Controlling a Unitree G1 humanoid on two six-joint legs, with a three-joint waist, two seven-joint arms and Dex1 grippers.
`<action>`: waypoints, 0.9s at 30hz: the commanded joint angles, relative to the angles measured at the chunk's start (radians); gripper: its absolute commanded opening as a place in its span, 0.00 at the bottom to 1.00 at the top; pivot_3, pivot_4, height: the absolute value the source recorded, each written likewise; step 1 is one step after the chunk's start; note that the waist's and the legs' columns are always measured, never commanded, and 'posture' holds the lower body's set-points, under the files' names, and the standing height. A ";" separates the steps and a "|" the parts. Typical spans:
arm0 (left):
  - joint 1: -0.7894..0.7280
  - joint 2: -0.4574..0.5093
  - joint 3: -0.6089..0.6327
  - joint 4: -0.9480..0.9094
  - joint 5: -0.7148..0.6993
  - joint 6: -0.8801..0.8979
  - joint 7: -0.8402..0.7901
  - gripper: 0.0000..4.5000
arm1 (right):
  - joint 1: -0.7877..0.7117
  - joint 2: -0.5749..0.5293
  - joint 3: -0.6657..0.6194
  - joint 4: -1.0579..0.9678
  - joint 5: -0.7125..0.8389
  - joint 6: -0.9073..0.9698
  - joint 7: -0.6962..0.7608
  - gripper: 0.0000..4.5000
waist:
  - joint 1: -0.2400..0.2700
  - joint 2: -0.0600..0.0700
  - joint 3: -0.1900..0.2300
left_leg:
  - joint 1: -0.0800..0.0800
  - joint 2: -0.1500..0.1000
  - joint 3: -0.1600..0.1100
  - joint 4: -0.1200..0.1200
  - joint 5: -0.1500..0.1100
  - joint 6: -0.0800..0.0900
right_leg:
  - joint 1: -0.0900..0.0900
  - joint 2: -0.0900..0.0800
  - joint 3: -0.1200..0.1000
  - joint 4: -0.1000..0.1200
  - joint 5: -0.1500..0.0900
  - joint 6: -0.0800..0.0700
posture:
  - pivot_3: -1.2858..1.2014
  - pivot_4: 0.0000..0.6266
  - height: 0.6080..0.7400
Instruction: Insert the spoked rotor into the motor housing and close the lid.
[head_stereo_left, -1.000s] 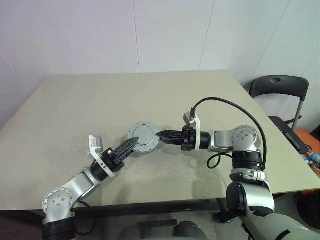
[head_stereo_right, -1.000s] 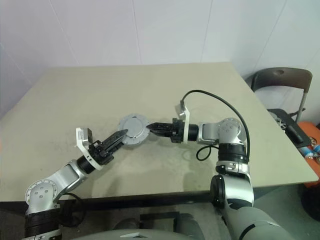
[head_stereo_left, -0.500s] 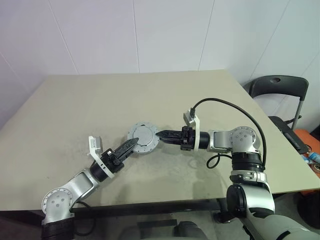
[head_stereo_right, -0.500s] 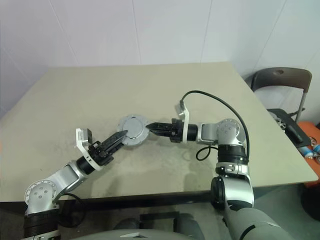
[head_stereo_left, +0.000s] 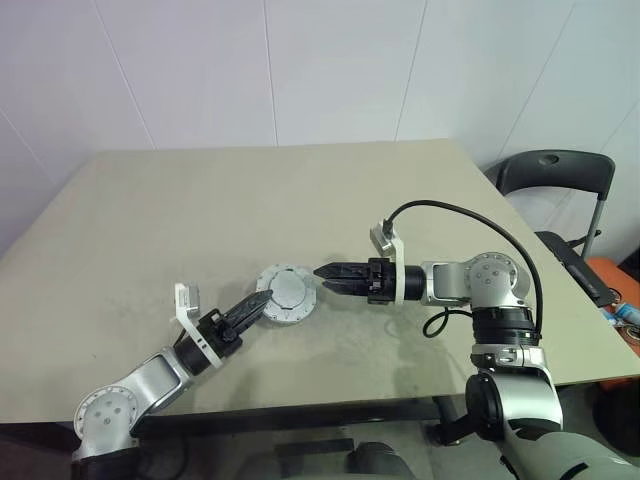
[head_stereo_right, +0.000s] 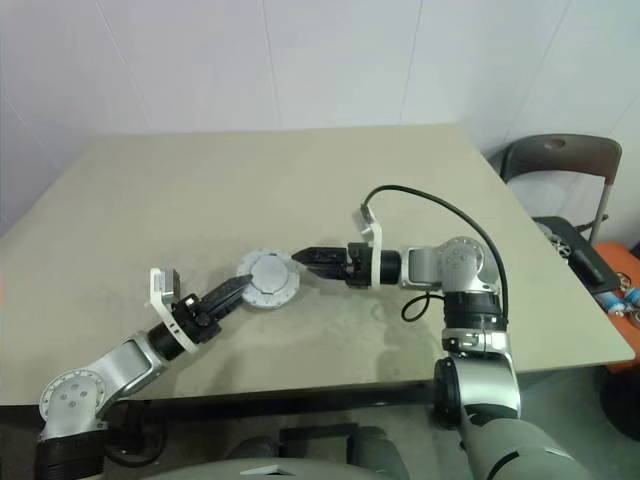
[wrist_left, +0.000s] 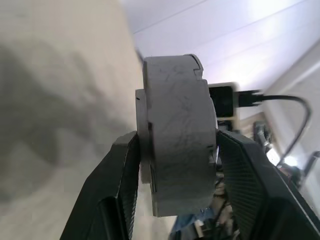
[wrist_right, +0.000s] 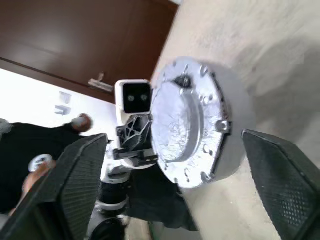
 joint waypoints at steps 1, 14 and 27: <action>-0.008 -0.004 0.041 -0.060 -0.070 -0.040 0.009 0.47 | -0.021 -0.047 0.090 -0.059 -0.041 -0.083 0.055 1.00 | 0.000 0.000 0.000 | 0.000 0.000 0.000 0.000 0.000 0.000 | 0.000 0.000 0.000 0.000 0.000 0.000 | 0.52 0.00 1.00; -0.038 -0.101 0.134 0.014 -0.084 -0.227 0.326 0.47 | 0.064 -0.202 0.438 -0.243 -0.378 -0.758 0.311 1.00 | 0.010 -0.003 0.001 | 0.000 0.001 0.000 0.000 0.000 0.001 | 0.000 -0.002 0.000 -0.001 0.000 0.000 | 0.52 0.00 1.00; -0.136 -0.126 0.248 0.136 -0.072 -0.383 0.417 0.47 | 0.103 -0.192 0.469 -0.215 -0.516 -0.969 0.353 1.00 | 0.011 -0.005 0.001 | 0.000 0.001 0.000 0.000 0.000 0.000 | 0.000 -0.003 0.000 -0.001 0.000 0.000 | 0.52 0.00 1.00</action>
